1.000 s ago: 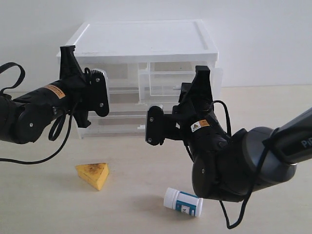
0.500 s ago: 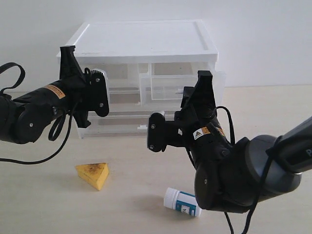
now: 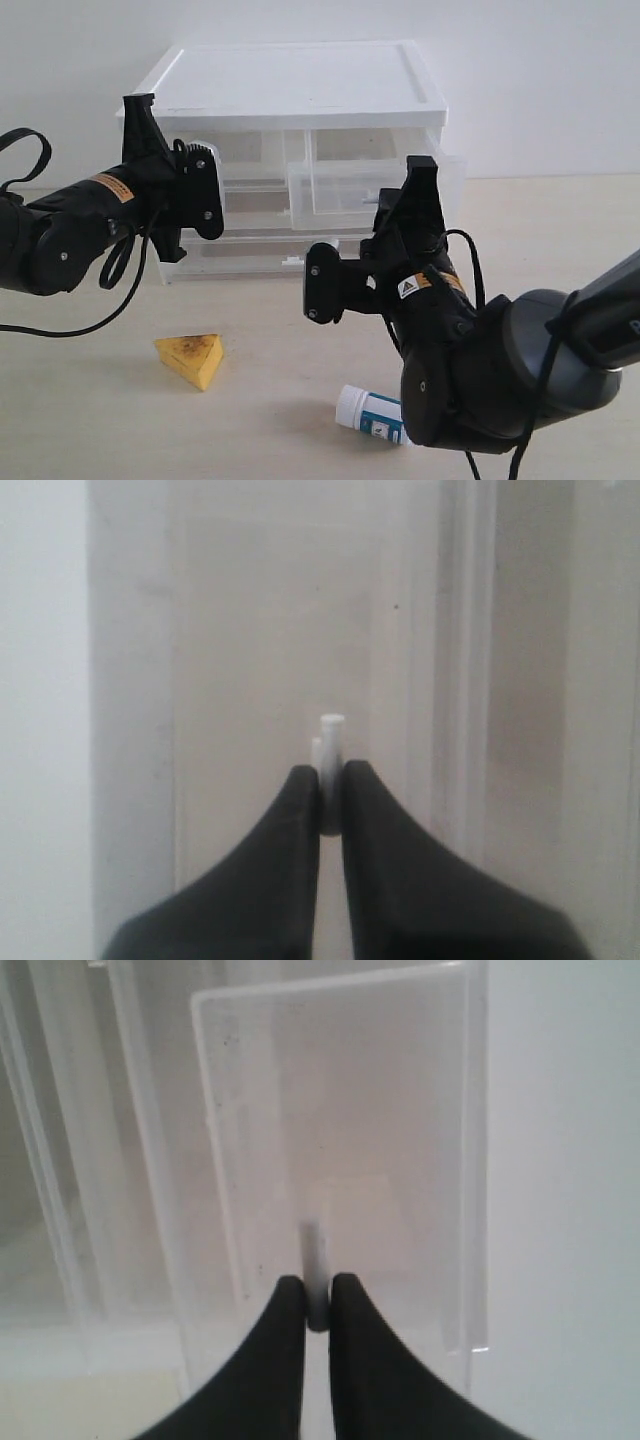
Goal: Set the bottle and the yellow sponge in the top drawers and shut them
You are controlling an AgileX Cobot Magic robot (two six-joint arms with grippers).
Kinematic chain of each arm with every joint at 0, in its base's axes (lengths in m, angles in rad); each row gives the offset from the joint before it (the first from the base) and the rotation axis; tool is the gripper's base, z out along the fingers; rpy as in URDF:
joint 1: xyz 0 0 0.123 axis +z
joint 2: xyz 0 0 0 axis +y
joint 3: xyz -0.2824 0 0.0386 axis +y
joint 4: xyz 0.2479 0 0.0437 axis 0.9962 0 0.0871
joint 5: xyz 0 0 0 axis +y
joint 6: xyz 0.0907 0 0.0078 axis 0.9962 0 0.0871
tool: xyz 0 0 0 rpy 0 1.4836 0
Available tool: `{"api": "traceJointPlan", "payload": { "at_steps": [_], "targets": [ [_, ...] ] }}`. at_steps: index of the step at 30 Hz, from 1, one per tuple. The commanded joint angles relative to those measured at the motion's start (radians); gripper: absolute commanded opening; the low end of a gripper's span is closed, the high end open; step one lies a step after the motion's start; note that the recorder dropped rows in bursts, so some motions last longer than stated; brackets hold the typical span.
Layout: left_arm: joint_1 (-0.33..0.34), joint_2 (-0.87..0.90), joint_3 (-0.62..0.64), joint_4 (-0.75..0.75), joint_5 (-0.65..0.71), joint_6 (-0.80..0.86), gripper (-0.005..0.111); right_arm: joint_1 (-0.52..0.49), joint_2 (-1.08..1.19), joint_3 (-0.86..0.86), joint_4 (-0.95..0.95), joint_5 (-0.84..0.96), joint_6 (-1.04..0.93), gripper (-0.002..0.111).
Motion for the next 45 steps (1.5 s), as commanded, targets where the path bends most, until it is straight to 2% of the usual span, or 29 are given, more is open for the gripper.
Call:
{"api": "traceJointPlan", "payload": {
  "at_steps": [1, 17, 40, 42, 45],
  "targets": [
    [0.018, 0.005, -0.035, -0.033, -0.124, -0.012, 0.004, 0.001, -0.025, 0.011, 0.022, -0.011, 0.012, 0.000],
    [0.018, 0.005, -0.035, -0.033, -0.127, -0.012, 0.004, 0.068, -0.059, 0.011, 0.066, -0.011, 0.001, 0.000],
    [0.018, 0.005, -0.035, -0.033, -0.127, -0.012, 0.004, 0.070, -0.059, 0.061, 0.043, -0.011, 0.089, 0.000],
    [0.018, 0.005, -0.035, -0.033, -0.127, -0.012, 0.004, 0.070, -0.059, 0.061, 0.043, -0.011, 0.092, 0.004],
    [0.018, 0.005, -0.035, -0.033, -0.127, -0.012, 0.004, 0.071, -0.059, 0.061, 0.040, -0.011, 0.094, 0.021]
  ]
}}
